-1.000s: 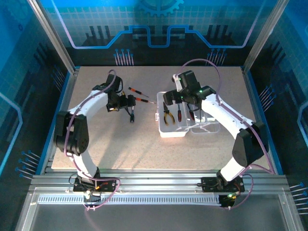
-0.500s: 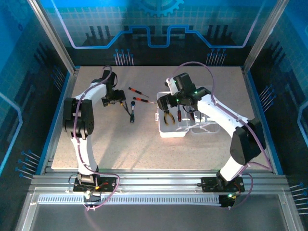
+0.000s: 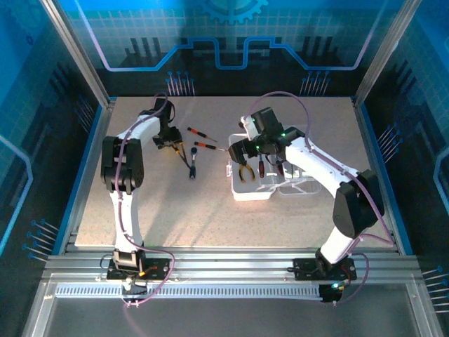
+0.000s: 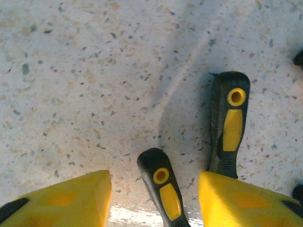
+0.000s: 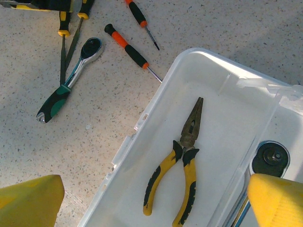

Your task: Pack the tool kit

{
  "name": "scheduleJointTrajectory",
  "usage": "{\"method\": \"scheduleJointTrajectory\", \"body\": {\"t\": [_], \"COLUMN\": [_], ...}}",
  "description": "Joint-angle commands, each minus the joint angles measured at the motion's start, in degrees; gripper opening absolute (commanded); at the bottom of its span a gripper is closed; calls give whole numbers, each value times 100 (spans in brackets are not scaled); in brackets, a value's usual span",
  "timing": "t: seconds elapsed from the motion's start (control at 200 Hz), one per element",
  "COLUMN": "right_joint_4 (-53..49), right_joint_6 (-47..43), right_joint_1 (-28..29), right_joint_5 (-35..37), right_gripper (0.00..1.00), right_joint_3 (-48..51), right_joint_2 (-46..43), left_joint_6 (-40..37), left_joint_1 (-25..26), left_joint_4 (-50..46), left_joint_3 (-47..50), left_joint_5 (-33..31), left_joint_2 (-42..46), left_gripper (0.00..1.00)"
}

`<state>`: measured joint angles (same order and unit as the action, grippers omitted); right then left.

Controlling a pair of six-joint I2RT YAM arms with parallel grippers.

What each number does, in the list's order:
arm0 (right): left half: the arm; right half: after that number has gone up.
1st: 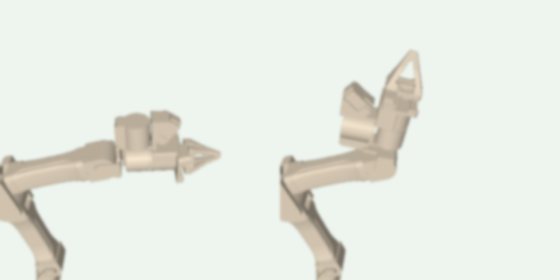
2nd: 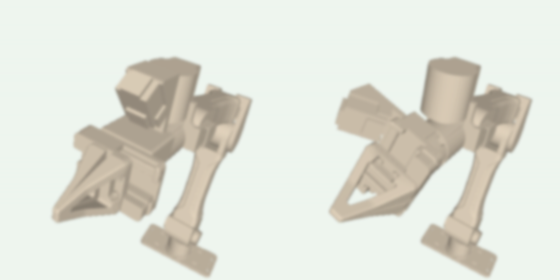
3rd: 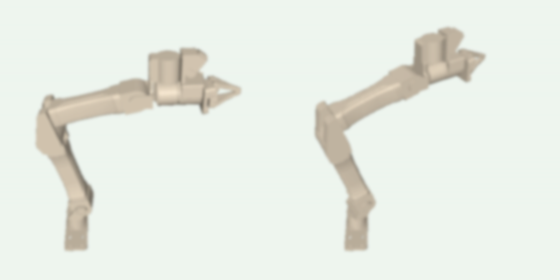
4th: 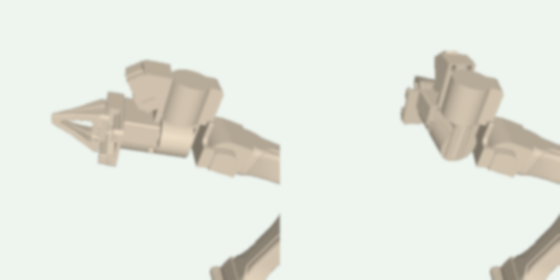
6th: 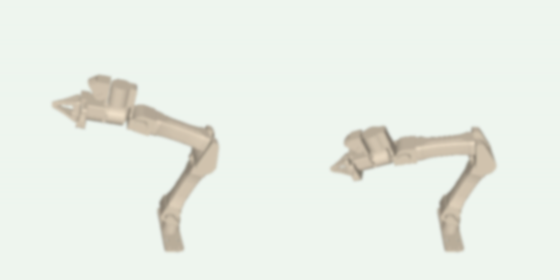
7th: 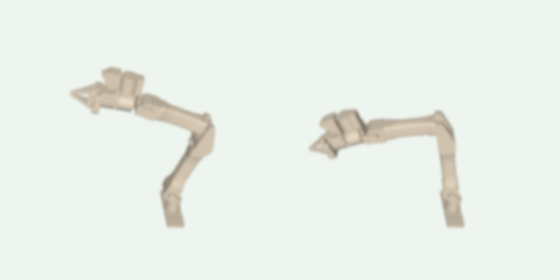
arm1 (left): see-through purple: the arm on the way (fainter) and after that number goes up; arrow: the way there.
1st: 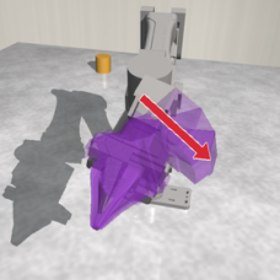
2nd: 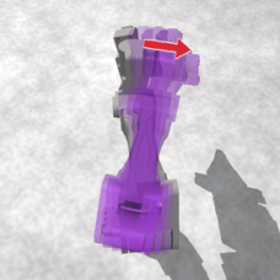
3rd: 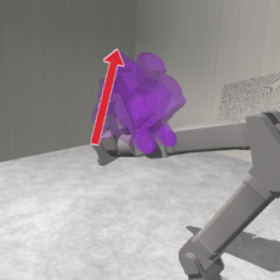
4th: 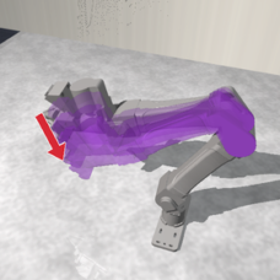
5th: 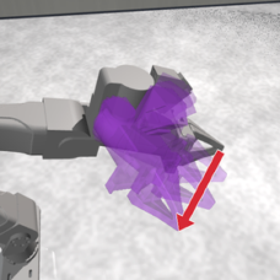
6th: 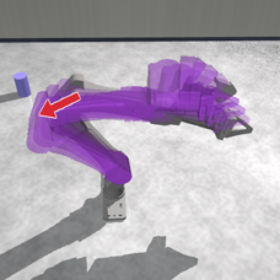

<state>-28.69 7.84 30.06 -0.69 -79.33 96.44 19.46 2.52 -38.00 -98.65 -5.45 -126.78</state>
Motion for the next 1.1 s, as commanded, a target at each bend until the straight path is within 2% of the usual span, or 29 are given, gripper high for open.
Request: {"method": "scheduleJointTrajectory", "body": {"t": [0.0, 0.145, 0.355, 0.57, 0.775, 0.921, 1.096], "right_joint_4": [-56, -45, -41, -23, -40, 6, 500], "right_joint_6": [-65, -63, -37, -19, -28, -38, 205], "right_joint_1": [3, -62, -141, -171, -194, -198, -113], "right_joint_5": [-54, -80, -128, -159, -301, -938, -2060], "right_gripper": [100, 100, 100, 100, 100, 100, 100], "right_joint_3": [93, 181, 283, 358, 375, 368, 440], "right_joint_2": [-82, -191, -364, -483, -599, -634, -636], "left_joint_6": [-107, -134, -192, -241, -290, -261, -93], "left_joint_1": [-15, -15, -15, -15, -24, -24, 221], "left_joint_4": [-400, -421, -586, -596, -648, -610, -340], "left_joint_3": [-194, -114, -153, 137, 518, 818, 995], "left_joint_5": [-125, -52, 85, 259, -18, 109, 1159], "left_joint_2": [-192, -210, -299, -146, 485, 1417, 2454], "left_gripper": [40, 36, 39, 13, 3, 0, 0]}}
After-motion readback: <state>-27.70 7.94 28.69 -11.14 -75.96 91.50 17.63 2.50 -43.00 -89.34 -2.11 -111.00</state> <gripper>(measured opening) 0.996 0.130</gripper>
